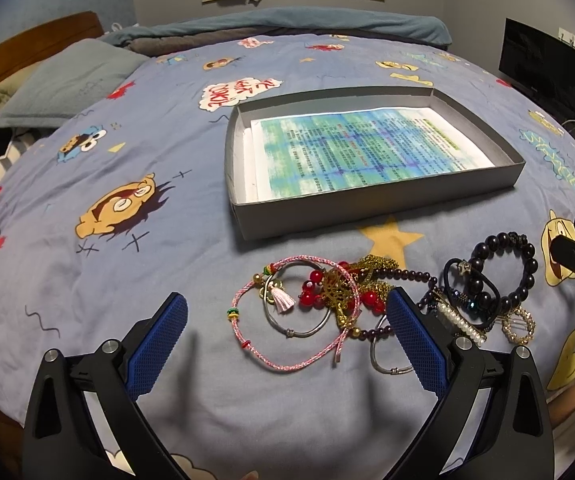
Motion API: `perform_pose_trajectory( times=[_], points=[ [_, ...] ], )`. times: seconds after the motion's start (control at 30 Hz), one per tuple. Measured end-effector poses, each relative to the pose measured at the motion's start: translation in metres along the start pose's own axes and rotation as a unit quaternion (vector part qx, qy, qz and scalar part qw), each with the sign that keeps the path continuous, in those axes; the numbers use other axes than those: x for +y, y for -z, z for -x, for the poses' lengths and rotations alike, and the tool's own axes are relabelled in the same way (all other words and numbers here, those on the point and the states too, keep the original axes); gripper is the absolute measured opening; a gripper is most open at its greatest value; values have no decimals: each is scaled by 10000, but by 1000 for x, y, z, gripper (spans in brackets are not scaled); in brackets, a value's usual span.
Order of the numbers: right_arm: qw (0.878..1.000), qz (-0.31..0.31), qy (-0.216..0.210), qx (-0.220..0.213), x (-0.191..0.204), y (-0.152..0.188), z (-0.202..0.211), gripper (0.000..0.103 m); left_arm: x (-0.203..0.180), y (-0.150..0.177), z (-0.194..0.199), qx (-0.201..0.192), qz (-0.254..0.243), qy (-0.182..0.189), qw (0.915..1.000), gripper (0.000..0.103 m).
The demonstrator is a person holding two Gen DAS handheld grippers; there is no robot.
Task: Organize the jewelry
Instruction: 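Grasp the pink string bracelet with left tool while right tool grasps black bead bracelet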
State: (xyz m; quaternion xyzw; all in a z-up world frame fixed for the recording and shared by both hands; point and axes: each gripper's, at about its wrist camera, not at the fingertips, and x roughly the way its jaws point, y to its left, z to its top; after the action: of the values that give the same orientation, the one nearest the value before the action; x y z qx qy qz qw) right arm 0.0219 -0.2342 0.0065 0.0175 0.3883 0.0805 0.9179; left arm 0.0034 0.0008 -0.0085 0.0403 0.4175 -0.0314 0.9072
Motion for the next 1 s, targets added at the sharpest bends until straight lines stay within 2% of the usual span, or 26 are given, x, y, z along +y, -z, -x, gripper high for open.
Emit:
perform_pose_trajectory(
  times=[0.1,0.2,0.37,0.5,0.53,0.63,0.67,0.7,0.73,0.77,0.93,1.0],
  points=[
    [9999,-22,-55,-146,-2,2,1,98,4,0,-1,-117,-40,-58,9999,98],
    [9995,241,16,-215,1,4,-1,98,11,3,-4,-285,-194,-187,9992,98],
    [9981,550,194,-195,6,6,-8,98,32,4,-12,-105,-67,161,9998,98],
    [9984,511,146,-181,2,4,-14,98,44,3,-7,-229,-58,173,9996,97],
    [9985,509,130,-151,1,4,-16,95,46,4,-7,-226,-59,268,9994,96],
    [9985,523,158,9,1,4,-24,76,48,6,-10,-124,-135,431,9989,94],
    [9985,524,150,79,0,5,-27,70,48,7,-11,-90,-169,466,9987,92],
    [9985,517,122,123,0,5,-30,65,49,8,-11,-63,-184,530,9984,84],
    [9985,503,86,177,0,6,-32,56,51,9,-12,-31,-173,568,9982,75],
    [9985,495,63,213,0,6,-34,50,52,9,-13,6,-146,589,9982,72],
    [9983,540,-21,231,0,7,-34,41,59,13,-11,25,10,783,9969,48],
    [9979,584,-7,267,1,8,-36,40,59,13,-12,51,13,808,9967,43]
  ],
)
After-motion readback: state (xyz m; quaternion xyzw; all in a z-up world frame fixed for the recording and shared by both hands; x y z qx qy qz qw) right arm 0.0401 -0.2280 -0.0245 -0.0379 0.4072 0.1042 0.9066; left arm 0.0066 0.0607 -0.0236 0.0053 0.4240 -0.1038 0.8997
